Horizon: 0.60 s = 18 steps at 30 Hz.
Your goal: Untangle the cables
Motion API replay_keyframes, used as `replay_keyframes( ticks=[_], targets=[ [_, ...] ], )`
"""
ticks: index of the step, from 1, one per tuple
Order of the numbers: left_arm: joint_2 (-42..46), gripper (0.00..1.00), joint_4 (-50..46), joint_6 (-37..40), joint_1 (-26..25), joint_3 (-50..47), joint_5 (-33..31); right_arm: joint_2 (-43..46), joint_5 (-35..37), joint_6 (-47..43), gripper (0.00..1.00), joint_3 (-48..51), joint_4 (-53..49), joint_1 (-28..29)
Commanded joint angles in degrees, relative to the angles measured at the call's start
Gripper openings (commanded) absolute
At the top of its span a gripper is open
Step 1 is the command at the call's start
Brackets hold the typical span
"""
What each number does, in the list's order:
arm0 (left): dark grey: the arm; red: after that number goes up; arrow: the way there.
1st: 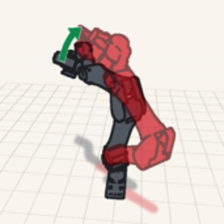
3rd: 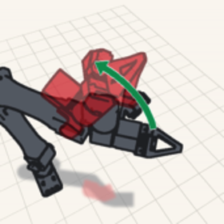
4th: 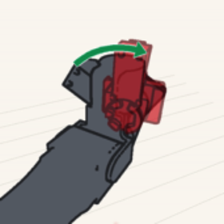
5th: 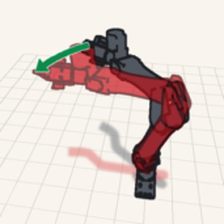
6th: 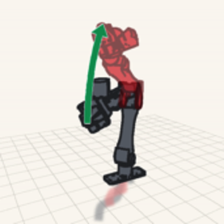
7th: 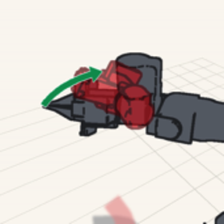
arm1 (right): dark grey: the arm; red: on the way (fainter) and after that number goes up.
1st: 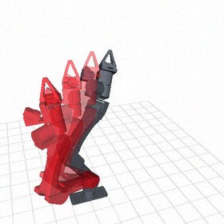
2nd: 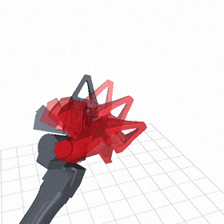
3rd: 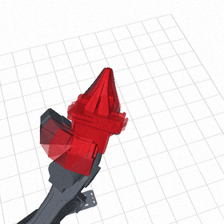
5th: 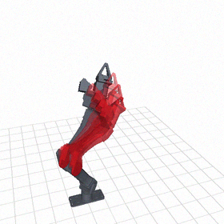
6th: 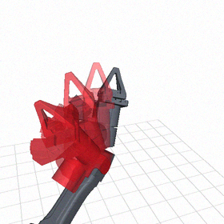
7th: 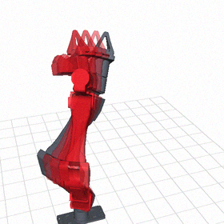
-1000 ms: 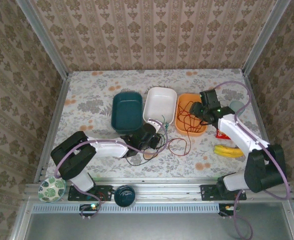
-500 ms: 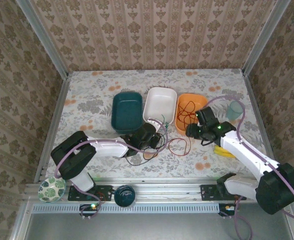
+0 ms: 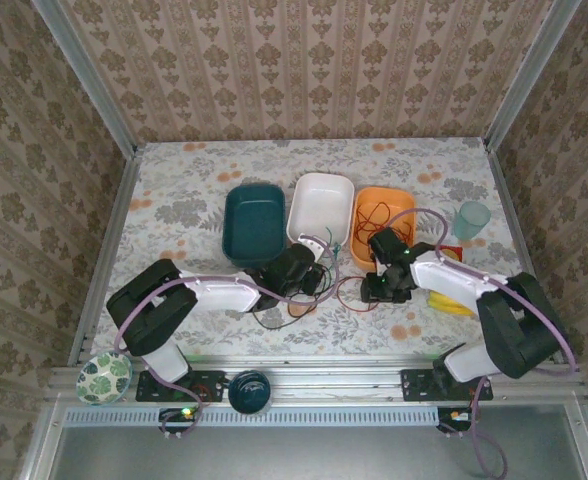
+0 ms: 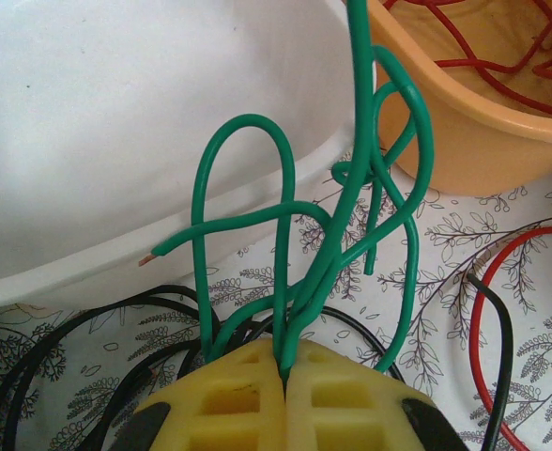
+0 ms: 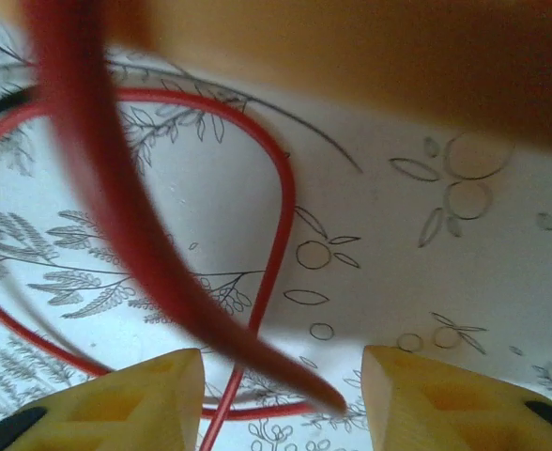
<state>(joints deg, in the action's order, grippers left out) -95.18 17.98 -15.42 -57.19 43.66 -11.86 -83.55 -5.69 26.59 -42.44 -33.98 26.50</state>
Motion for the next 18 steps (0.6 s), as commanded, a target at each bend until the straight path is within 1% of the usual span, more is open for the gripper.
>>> replay_keyframes(
  ticks=[1, 4, 6, 8, 10, 14, 16, 18],
  targets=[
    [-0.23, 0.0, -1.59, -0.14, 0.24, 1.17, -0.49, -2.5, 1.21, -1.58, 0.38, -2.01, -0.31, 1.64],
    [-0.01, 0.0, -1.76, -0.05, 0.17, 1.16, -0.61, -2.93, 5.06, -1.14, 0.13, -2.17, -1.78, 2.91],
    [0.07, 0.0, -1.76, 0.0, 0.19, 1.08, -0.45, -1.46, 5.69, -1.01, 0.05, -1.58, -1.65, 3.03],
    [-0.05, 0.0, -1.73, 0.11, 0.23, 1.16, -0.41, 0.99, 5.1, -1.31, 0.03, -1.1, -1.21, 3.03],
    [-0.35, 0.0, -2.06, 0.38, 0.24, 1.38, -0.49, 3.51, 2.3, -2.62, 0.02, -0.9, -0.19, 3.03],
    [-0.89, 0.0, -1.85, 0.65, 0.1, 1.77, -0.62, 12.6, -2.75, -3.21, 0.0, -1.64, 2.02, 3.03],
    [-0.99, 0.0, -1.74, 0.7, 0.02, 1.87, -0.53, 16.51, -3.37, -3.17, 0.0, -3.27, 2.94, 2.78],
    [-0.98, 0.0, -1.81, 0.69, 0.06, 1.96, -0.49, 18.78, -2.53, -3.3, 0.0, -5.7, 2.95, 1.68]
  ],
)
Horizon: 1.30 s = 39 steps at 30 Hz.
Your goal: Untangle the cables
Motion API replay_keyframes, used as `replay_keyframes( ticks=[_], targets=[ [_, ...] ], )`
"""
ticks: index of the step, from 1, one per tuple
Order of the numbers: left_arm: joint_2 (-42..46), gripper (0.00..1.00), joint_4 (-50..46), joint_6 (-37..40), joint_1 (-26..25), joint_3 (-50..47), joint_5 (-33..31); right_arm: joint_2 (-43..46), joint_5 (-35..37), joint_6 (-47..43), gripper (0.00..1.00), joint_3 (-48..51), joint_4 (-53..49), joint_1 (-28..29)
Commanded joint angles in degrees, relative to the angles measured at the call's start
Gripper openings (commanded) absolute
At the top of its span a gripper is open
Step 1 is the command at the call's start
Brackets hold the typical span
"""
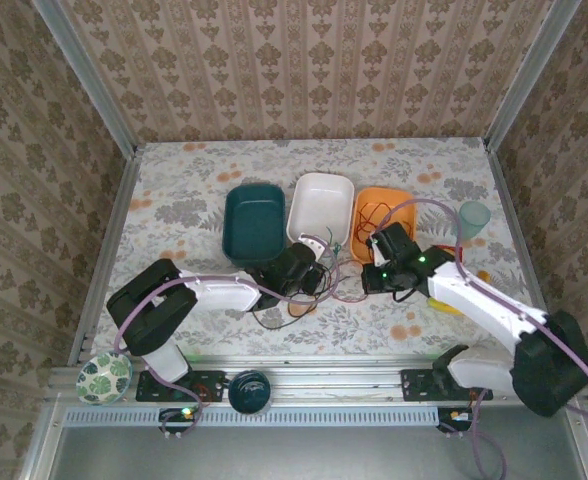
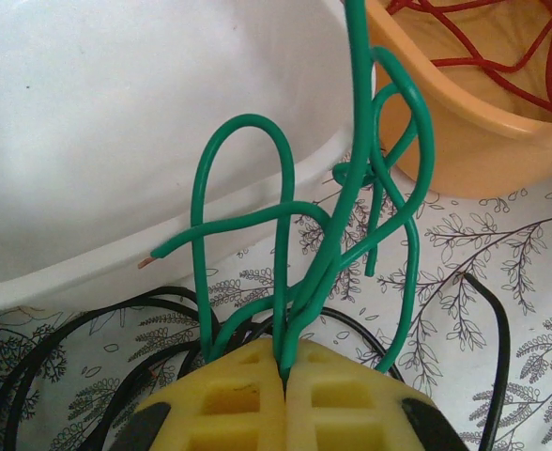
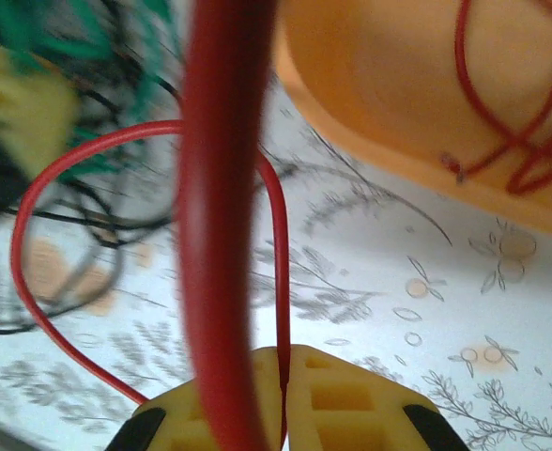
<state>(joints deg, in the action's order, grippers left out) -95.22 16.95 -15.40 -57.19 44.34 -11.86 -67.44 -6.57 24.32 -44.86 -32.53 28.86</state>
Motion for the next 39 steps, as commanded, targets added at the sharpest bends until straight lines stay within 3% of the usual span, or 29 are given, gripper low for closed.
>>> replay_keyframes(
  ticks=[1, 6, 13, 15, 17, 21, 30, 38, 39],
  targets=[
    [-0.93, 0.0, -0.81, 0.72, -0.03, 1.28, -0.58, 3.33, -0.52, -0.82, 0.0, -4.7, 1.49, -1.76],
    [-1.1, 0.0, -0.4, 0.45, -0.63, 1.0, -0.77, 0.06, 2.05, 3.98, 0.01, -10.22, 8.94, -10.25],
    [-0.33, 0.0, -0.98, 0.64, -1.44, 1.28, -0.97, -15.27, 5.13, 7.49, 0.02, -17.82, 5.71, -16.64],
    [0.32, 0.0, -0.64, 0.37, -1.57, 0.98, -1.08, -17.62, 6.22, 8.5, 0.13, -18.07, 4.12, -17.32],
    [0.89, 0.0, -0.02, 0.11, -1.68, 0.39, -0.76, -18.33, 7.18, 9.11, 0.37, -17.85, 3.5, -17.31],
    [1.51, 0.0, 1.13, 0.43, -1.65, -0.61, 1.81, -15.86, 10.39, 9.13, 0.47, -16.9, 3.06, -17.27],
    [-0.36, 0.0, 3.22, 2.82, -1.63, 1.1, 8.85, -9.15, 10.58, 4.85, 0.49, -13.77, 3.83, -16.78],
    [-3.21, 0.0, 3.2, 4.43, -1.83, 4.43, 14.37, -11.83, 8.5, 5.36, 0.49, -13.07, 2.98, -16.64],
    [-3.31, 0.09, 3.08, 4.45, -1.82, 4.53, 14.31, -13.43, 8.22, 5.15, 0.49, -13.35, 3.24, -16.68]
  ],
)
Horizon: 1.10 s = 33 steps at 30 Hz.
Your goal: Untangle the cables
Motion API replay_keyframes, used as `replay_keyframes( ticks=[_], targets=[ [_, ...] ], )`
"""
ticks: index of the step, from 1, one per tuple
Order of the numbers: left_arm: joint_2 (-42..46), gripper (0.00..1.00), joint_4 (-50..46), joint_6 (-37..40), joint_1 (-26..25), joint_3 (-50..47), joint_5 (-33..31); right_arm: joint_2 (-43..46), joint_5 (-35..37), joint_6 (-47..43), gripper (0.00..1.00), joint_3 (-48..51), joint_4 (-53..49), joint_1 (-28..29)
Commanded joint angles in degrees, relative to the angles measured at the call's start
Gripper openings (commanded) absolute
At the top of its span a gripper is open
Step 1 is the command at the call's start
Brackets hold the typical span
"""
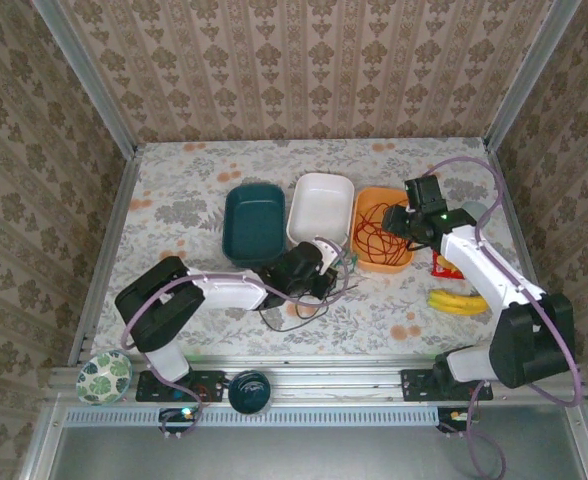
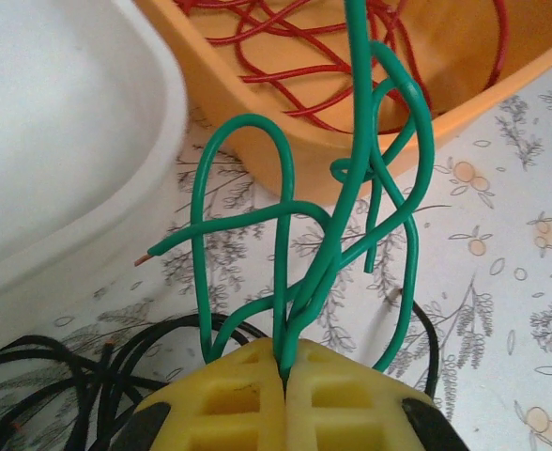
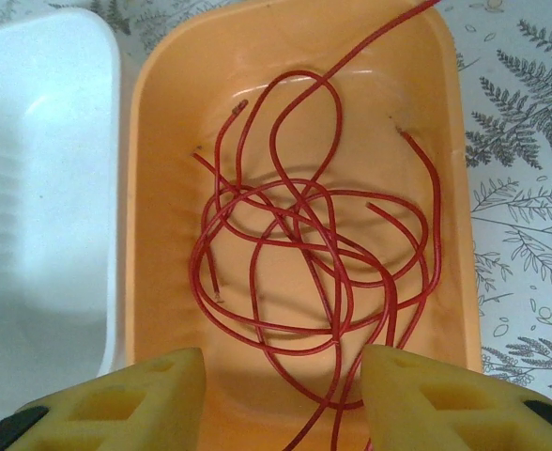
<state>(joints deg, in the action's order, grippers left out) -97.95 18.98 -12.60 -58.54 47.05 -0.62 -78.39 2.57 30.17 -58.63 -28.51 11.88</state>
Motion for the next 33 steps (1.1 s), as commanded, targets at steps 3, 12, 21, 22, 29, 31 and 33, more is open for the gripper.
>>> replay_keyframes(
  ticks=[3, 12, 21, 22, 29, 31, 33],
  targets=[
    [0.23, 0.21, 0.97, 0.72, -0.48, 1.2, 0.48, -6.59, -1.61, -1.12, 0.49, -2.78, -1.94, 0.34],
    [8.83, 0.63, 4.42, -4.21, 0.81, -6.18, -6.65, -7.84, -7.43, -5.21, 0.48, -4.54, -1.77, 7.28],
    [12.6, 0.62, 2.51, -3.42, 2.75, -8.58, -4.73, -5.63, -11.58, -5.12, 0.47, -0.07, 0.67, 11.65],
    [12.34, 0.61, 2.0, -3.03, 2.71, -8.19, -4.07, -5.71, -11.54, -5.25, 0.47, 0.09, 0.21, 11.85],
    [8.52, 0.61, 1.06, -1.55, 1.59, -5.6, -0.6, -4.32, -9.95, -6.11, 0.44, 2.83, -1.4, 12.47],
    [6.97, 0.61, 0.99, -1.29, 1.35, -4.67, 0.45, -4.23, -10.27, -5.88, 0.39, 3.48, -0.89, 12.47],
    [5.45, 0.61, 0.83, -0.74, 1.08, -3.75, 0.87, -4.4, -10.49, -5.74, 0.3, 3.62, -0.44, 12.47]
  ],
)
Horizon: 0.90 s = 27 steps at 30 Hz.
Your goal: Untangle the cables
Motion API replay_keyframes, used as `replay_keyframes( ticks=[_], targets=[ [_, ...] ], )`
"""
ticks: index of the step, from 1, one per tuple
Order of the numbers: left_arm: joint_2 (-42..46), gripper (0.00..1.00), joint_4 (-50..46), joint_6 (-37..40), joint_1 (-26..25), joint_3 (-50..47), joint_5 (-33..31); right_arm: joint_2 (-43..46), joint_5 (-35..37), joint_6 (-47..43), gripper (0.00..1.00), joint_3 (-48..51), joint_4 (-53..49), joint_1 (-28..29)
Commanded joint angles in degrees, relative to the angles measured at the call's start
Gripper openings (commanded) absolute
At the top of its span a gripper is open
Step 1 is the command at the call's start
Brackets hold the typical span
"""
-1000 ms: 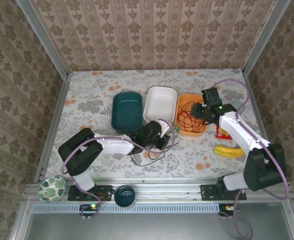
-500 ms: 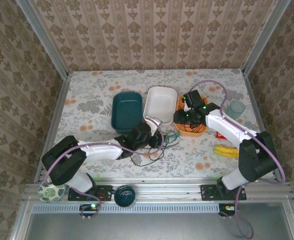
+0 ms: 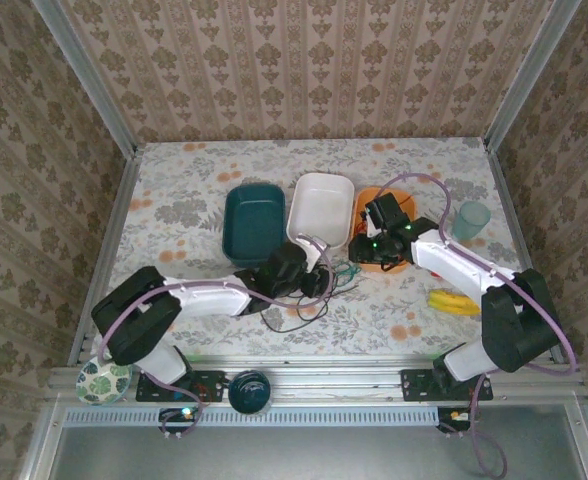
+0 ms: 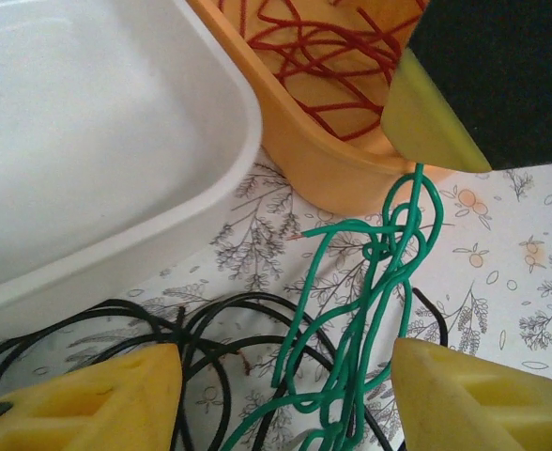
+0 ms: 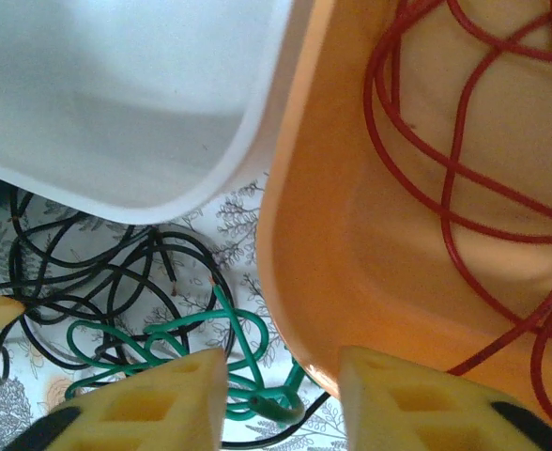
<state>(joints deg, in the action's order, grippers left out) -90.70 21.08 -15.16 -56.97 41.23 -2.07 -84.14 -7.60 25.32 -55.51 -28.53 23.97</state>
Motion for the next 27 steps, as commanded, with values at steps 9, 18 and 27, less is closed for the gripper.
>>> replay_keyframes(
  ticks=[9, 18, 27],
  targets=[
    [-5.08, 0.53, -3.74, 3.76, -0.55, 3.33, 3.28, 3.48, -0.36, -0.75, 0.0, -0.69, 2.09, 0.45],
    [-7.72, 0.33, -4.48, 3.93, 0.61, 1.68, 3.21, 8.78, -8.59, 7.38, 0.0, -0.34, 6.76, -2.26],
    [-6.75, 0.0, -2.74, 2.6, 1.78, -0.68, 3.12, 14.85, -9.21, 13.44, 0.0, 0.76, 8.35, -9.37]
  ],
)
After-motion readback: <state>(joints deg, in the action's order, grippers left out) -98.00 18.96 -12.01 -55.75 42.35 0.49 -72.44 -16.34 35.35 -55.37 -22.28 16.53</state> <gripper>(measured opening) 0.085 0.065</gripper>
